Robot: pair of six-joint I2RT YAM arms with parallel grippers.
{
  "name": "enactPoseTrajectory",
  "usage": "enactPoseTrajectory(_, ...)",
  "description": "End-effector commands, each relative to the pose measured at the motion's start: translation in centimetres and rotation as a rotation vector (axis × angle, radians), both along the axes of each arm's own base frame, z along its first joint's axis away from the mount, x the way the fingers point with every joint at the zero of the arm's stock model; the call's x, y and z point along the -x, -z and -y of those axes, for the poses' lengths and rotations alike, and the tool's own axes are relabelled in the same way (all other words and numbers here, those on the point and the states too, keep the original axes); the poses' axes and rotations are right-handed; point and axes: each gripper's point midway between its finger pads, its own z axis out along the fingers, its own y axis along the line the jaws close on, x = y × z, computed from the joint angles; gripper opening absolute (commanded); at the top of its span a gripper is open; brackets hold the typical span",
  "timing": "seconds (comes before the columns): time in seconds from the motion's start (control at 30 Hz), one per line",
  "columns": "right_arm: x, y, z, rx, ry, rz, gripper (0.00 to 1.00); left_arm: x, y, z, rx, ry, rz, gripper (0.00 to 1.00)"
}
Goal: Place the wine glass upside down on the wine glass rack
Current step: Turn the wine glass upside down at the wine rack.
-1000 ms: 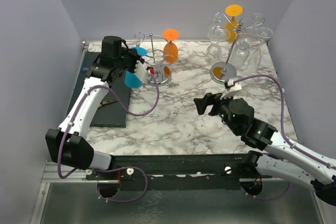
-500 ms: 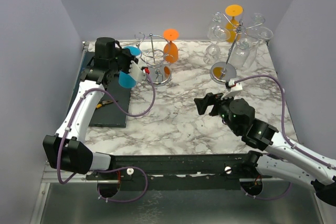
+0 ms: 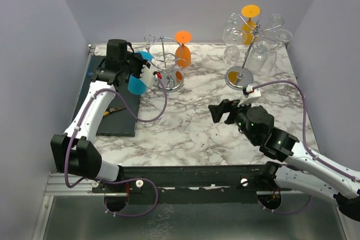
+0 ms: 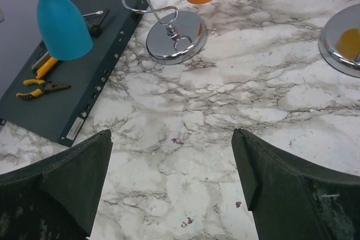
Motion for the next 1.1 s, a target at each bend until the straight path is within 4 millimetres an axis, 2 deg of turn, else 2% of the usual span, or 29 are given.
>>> enactPoseTrajectory(0.0,-0.1,0.2,0.8,-0.003,0.034,-0.006,0.94,-0.7,-2.3,1.1,0.019,0.046,0.061,0.00)
enactPoseTrajectory(0.27,-0.1,0.2,0.9,-0.001,0.037,-0.002,0.94,-1.5,-2.4,1.8,0.005,0.049,0.072,0.00)
enactPoseTrajectory(0.33,-0.1,0.2,0.9,-0.001,0.037,-0.001,0.94,-1.7,-2.6,1.8,0.001,0.043,0.077,0.07)
enactPoseTrajectory(0.43,-0.1,0.2,0.9,0.000,0.038,-0.002,0.94,-1.8,-2.9,1.9,-0.004,0.041,0.081,0.25)
enactPoseTrajectory(0.57,0.0,0.1,1.1,-0.003,0.039,0.001,0.94,-1.6,-2.9,1.9,-0.022,0.055,0.080,0.33)
enactPoseTrajectory(0.6,0.0,0.0,1.1,-0.004,0.041,0.001,0.94,-1.4,-2.9,1.9,-0.027,0.056,0.078,0.39)
enactPoseTrajectory(0.7,0.0,0.0,1.1,-0.005,0.040,0.002,0.95,-1.0,-2.7,1.9,-0.034,0.061,0.061,0.43)
enactPoseTrajectory(0.73,0.0,-0.1,1.1,-0.005,0.039,0.002,0.95,-0.8,-2.7,1.9,-0.029,0.061,0.054,0.53)
enactPoseTrajectory(0.83,0.0,-0.2,1.2,-0.007,0.040,0.005,0.95,-0.4,-2.9,1.9,-0.030,0.061,0.040,0.54)
enactPoseTrajectory(0.87,0.0,-0.3,1.2,-0.008,0.039,0.006,0.95,-0.2,-3.0,1.9,-0.024,0.059,0.035,0.59)
enactPoseTrajectory(1.07,0.0,-0.7,1.3,-0.003,0.043,0.014,0.95,0.7,-3.8,1.6,-0.006,0.038,0.012,0.60)
